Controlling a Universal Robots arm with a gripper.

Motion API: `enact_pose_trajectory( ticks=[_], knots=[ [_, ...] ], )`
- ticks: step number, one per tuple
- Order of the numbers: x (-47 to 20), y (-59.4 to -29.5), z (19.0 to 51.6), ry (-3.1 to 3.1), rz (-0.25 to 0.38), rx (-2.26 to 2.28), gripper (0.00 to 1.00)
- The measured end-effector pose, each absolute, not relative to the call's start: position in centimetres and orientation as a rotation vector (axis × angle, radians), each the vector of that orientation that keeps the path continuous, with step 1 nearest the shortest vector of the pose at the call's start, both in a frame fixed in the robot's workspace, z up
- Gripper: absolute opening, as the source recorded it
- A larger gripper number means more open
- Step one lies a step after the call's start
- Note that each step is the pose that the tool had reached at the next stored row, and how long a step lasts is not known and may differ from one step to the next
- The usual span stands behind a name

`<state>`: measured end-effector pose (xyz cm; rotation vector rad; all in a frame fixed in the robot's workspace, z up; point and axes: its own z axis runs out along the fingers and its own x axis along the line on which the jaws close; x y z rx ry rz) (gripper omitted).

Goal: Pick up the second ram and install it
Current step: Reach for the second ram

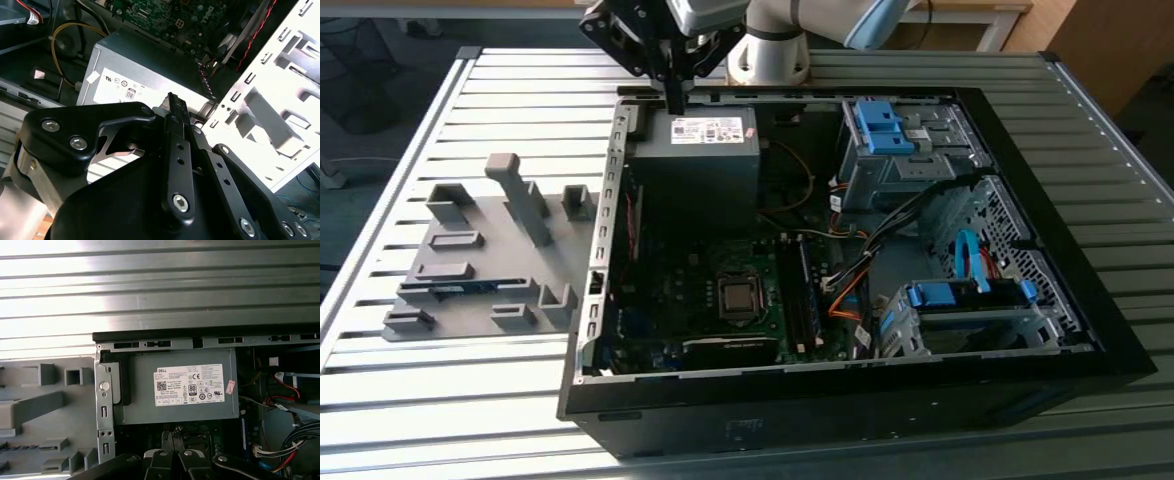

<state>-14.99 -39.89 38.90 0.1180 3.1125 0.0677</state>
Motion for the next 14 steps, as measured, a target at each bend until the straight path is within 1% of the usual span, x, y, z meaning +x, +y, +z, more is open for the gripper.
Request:
enact_pose_trajectory(
  ticks=[14],
  knots=[
    [-15.37,-39.89,38.8,3.113,0.068,0.118,0.11]
  ],
)
